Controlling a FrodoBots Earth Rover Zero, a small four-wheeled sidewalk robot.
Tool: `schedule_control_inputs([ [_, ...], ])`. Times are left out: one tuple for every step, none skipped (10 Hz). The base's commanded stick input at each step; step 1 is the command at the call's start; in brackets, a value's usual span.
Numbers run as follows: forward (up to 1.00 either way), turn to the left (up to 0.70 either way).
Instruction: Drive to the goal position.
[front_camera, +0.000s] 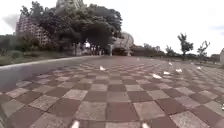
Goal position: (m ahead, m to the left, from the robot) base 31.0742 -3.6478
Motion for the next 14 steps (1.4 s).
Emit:
schedule_control_inputs([
  [0.7,0.0],
  [0.7,0.0],
  [0.7,0.0],
  [0.7,0.0],
  [0.7,0.0],
  [0.7,0.0],
  [0.7,0.0],
  [0.7,0.0],
  [0.7,0.0],
  [0.7,0.0],
  [0.7,0.0],
  [0.7,-0.26],
  [0.7,-0.35],
  [0.7,-0.15],
])
